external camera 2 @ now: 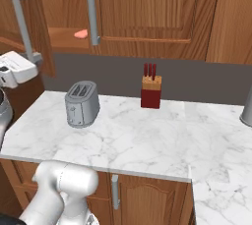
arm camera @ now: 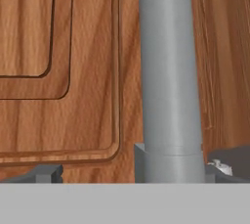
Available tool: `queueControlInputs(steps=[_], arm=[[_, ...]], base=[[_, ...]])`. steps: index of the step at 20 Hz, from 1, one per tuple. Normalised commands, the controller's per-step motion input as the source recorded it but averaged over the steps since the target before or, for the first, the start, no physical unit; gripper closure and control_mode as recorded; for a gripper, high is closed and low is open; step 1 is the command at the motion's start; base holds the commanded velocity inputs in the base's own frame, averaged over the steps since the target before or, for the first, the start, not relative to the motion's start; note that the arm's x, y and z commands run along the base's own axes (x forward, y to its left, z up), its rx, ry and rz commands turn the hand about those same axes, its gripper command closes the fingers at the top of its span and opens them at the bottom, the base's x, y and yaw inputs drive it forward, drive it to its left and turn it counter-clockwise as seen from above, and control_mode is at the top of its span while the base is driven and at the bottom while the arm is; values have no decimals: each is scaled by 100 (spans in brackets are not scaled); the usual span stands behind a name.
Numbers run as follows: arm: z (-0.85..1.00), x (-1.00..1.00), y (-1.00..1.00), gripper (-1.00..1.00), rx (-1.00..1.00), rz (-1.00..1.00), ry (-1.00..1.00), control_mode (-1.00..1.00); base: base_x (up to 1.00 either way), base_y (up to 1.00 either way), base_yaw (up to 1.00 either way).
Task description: Pick up the bar soap and bar soap from the sink, and place them back in the cabinet, and close the cabinet doors.
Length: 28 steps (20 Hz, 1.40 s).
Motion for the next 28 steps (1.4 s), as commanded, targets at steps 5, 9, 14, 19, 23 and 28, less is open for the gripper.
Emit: queueControlInputs(steps=[5,9,14,19,23,28], arm=[[-34,58,-9,-100,-1,0,0,-100],[-34,60,-9,-100,-2,0,0,-100],[-34,60,-10,-100,-2,0,-1,-100],[-35,62,-7,-100,-2,0,0,-100],[-34,63,-9,-100,-1,0,-1,-100],[-33,64,-9,-100,-1,0,-1,-100]], base=[[0,0,0],[0,0,0],[0,0,0],[0,0,0],[0,0,0],[0,0,0]])
